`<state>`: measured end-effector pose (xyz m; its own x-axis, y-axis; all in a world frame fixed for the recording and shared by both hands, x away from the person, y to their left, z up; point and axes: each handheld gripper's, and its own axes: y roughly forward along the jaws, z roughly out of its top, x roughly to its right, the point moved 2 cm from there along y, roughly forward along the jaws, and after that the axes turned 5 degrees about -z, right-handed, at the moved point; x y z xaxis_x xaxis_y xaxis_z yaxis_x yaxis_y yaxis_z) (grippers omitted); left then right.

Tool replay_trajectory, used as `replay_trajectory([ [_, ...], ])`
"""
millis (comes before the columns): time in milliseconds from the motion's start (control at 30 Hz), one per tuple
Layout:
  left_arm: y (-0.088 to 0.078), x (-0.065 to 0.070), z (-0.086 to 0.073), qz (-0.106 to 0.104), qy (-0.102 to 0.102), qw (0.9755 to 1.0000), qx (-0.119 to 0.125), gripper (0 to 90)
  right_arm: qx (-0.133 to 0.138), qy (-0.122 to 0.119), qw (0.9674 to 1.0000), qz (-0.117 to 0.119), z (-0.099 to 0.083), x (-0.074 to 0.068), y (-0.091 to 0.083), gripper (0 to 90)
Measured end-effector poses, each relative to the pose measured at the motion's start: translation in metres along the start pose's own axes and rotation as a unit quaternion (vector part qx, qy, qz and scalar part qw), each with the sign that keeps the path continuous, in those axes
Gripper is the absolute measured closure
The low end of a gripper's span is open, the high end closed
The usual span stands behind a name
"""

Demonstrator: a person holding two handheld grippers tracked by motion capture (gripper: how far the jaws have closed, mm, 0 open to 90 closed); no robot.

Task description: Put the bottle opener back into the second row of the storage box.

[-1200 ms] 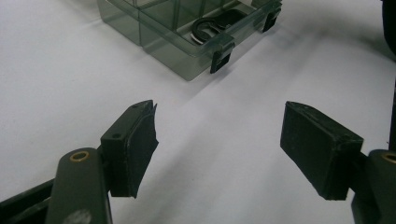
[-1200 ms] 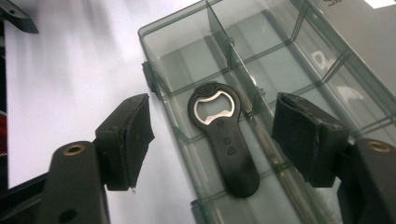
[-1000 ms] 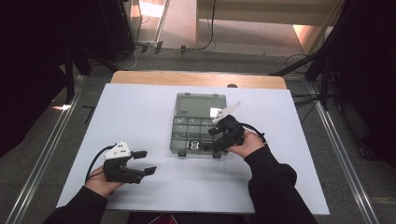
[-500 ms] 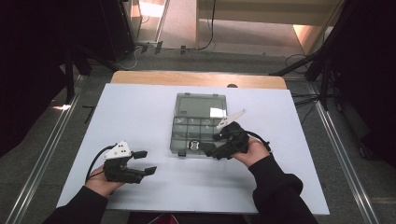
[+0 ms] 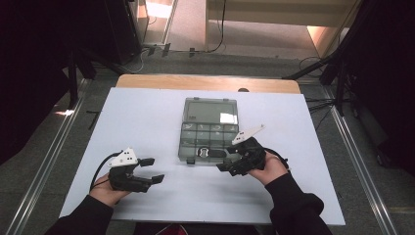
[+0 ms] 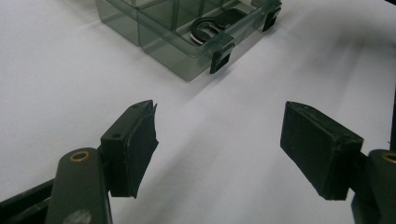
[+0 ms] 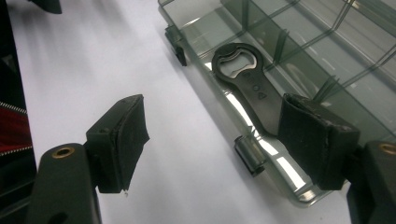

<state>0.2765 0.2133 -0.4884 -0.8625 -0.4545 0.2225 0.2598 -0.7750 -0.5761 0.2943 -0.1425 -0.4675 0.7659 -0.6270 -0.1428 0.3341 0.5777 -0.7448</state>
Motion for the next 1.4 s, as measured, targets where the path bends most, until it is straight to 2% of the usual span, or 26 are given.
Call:
replay_trajectory([
  [167, 0.001, 0.000, 0.000, 0.002, 0.000, 1.0000, 0.000, 26.8, 0.000, 0.001, 1.0000, -0.002, -0.009, -0.004, -0.005, 25.7],
  [567, 0.001, 0.000, 0.000, 0.001, -0.001, 1.0000, 0.001, 26.8, 0.002, 0.021, 0.9997, -0.009, -0.032, -0.006, -0.014, 25.5],
  [867, 0.001, 0.000, 0.000, 0.000, 0.000, 1.0000, 0.000, 26.8, 0.012, 0.037, 0.9991, -0.018, -0.047, -0.001, -0.021, 23.6],
  [1400, 0.000, 0.000, 0.001, 0.000, 0.000, 1.0000, 0.000, 26.8, 0.011, 0.063, 0.9972, -0.039, -0.077, 0.008, -0.034, 23.5],
])
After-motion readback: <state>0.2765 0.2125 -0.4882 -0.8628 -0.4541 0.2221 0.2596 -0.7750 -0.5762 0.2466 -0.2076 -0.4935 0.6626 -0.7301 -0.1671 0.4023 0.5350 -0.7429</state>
